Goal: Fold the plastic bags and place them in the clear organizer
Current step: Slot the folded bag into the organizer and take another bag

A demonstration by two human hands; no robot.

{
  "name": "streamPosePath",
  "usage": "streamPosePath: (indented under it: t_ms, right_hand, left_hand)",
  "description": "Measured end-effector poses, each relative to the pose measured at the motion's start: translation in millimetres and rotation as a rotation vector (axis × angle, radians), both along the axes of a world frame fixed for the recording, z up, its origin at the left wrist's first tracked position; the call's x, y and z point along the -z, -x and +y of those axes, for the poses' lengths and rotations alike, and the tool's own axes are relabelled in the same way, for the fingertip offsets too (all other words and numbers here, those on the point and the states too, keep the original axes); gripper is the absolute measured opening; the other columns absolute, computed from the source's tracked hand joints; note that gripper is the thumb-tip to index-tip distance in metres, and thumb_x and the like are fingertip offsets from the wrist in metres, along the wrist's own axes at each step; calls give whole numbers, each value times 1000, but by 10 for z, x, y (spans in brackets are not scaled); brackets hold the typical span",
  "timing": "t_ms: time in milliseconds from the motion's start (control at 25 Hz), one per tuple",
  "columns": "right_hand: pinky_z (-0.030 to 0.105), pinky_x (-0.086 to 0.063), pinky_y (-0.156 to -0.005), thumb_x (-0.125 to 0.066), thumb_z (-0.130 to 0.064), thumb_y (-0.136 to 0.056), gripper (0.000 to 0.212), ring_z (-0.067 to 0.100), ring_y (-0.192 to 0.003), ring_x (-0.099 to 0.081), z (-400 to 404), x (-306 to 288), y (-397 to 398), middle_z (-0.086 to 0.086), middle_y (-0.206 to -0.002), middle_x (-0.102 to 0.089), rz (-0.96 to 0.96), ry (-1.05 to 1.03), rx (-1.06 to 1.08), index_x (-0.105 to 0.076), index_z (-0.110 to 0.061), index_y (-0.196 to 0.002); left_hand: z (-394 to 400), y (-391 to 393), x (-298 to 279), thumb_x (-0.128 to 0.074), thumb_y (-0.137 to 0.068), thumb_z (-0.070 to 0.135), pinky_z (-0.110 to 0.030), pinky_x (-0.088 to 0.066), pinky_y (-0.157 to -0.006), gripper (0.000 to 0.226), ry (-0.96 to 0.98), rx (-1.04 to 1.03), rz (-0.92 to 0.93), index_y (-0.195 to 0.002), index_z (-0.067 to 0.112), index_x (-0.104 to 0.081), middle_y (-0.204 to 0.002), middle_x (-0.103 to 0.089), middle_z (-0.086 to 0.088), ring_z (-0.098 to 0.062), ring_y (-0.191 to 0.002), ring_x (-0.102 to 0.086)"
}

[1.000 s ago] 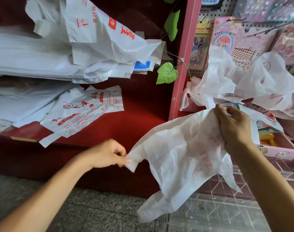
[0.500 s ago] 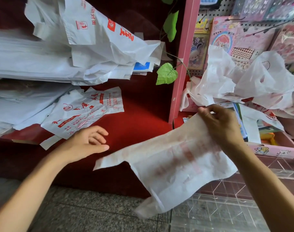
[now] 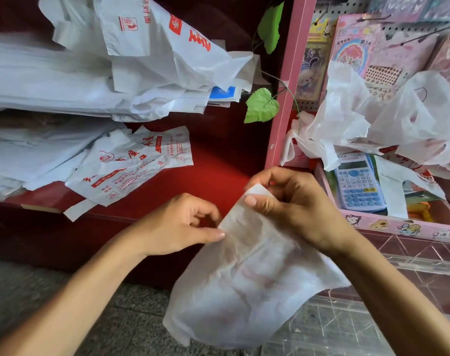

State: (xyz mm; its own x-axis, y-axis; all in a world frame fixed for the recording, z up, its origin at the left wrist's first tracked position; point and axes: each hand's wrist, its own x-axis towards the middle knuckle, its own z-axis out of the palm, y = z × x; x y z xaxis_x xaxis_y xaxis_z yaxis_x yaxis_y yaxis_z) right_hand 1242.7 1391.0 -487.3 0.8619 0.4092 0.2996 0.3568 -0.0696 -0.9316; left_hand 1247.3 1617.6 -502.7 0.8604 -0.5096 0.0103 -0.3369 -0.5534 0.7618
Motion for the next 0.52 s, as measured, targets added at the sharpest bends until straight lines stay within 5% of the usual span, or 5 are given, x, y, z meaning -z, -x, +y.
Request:
streamPosePath:
  t_ms: [80,200,320,440,520]
  right_hand:
    - [40,-50,-66,-76,-9,-80,36,34,-71,-61,-198,0,-92,31,-87,-65,213,-1,-80,-62,-10,-114]
    - [39,-56,-84,-74,4,-79,42,35,-95,-68,-537,10,-176,27,-106,-69,444,240,-212,-60,-3,-118]
    - [23,-52,-69,-75,-10,-83,10,19,-77,-68,-691,78,-229,11,-85,-74,316,443,-54,-74,-4,-90]
    - [18,-42,-49,-77,-22,-78,21,12,-57,-55,-742,128,-312,3,-71,-67,209,171,256,-72,-3,-86]
    - [21,-35,-43,-78,-30,-74,35,13,-51,-45,-755,176,-345,6,-81,-70,357,69,254,-72,-8,-101]
  left_hand:
    - [110,-41,25,-67,-92,14,-16,-34,-44,9,114,-88,74,-85,10,-65,-78,-73,0,-11,-43,-47]
    - [311,-120,15,-61,-94,15,-19,-25,-38,11,229,-282,91,-88,7,-58,-68,-67,-10,-15,-39,-43]
    - [499,-181,-9,-61,-93,13,-18,-22,-36,13,332,-427,69,-81,11,-56,-57,-57,2,-14,-38,-43]
    - [549,-199,1,-58,-96,12,-18,-26,-34,13,421,-518,95,-83,12,-55,-60,-56,-4,-16,-40,-53]
    - [519,-196,-4,-53,-99,14,-19,-33,-36,12,527,-566,152,-88,13,-53,-64,-62,-7,-23,-51,-66]
